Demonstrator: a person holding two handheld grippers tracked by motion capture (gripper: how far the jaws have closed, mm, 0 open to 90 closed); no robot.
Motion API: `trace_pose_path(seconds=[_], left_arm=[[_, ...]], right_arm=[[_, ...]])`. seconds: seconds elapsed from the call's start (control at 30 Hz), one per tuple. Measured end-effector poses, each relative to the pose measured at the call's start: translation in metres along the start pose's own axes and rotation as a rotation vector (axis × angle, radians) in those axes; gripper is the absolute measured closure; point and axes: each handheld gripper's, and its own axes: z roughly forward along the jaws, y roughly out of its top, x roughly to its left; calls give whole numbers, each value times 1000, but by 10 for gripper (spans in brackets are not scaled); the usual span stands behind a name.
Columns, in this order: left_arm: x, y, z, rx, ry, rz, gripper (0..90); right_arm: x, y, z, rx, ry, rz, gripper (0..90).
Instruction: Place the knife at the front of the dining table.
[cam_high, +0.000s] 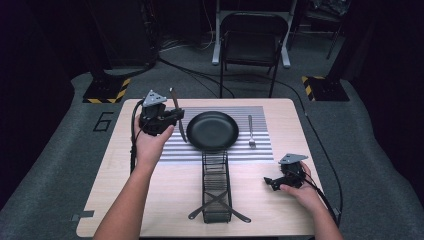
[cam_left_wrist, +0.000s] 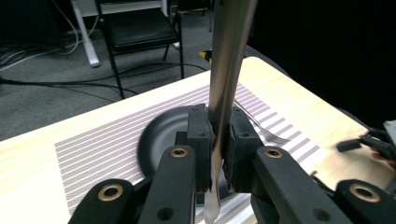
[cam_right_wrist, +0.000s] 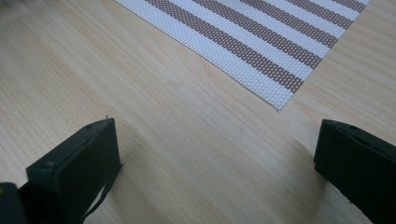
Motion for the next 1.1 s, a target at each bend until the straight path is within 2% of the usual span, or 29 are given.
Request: trace_pose_path(seconds=[0.1,0.23,0.33,0.5,0.6,0.7,1.1], left_arm=[[8,-6,5,-4,26,-23,821],[16,-13,10,-8,50,-25,821],[22,-19,13,8,69,-17,822],[29,-28,19,20,89,-33,821],[36,-39,27,57,93,-43,822],[39,-48,33,89,105,-32,821],[56,-76,46,130,125,-80,822]], right_arm=[[0,0,0,1,0,0,0],[0,0,0,0,0,0,0],[0,0,0,0,0,0,0],[0,0,0,0,0,0,0],[0,0,0,0,0,0,0],[0,0,0,1,0,0,0],[0,0,0,0,0,0,0]])
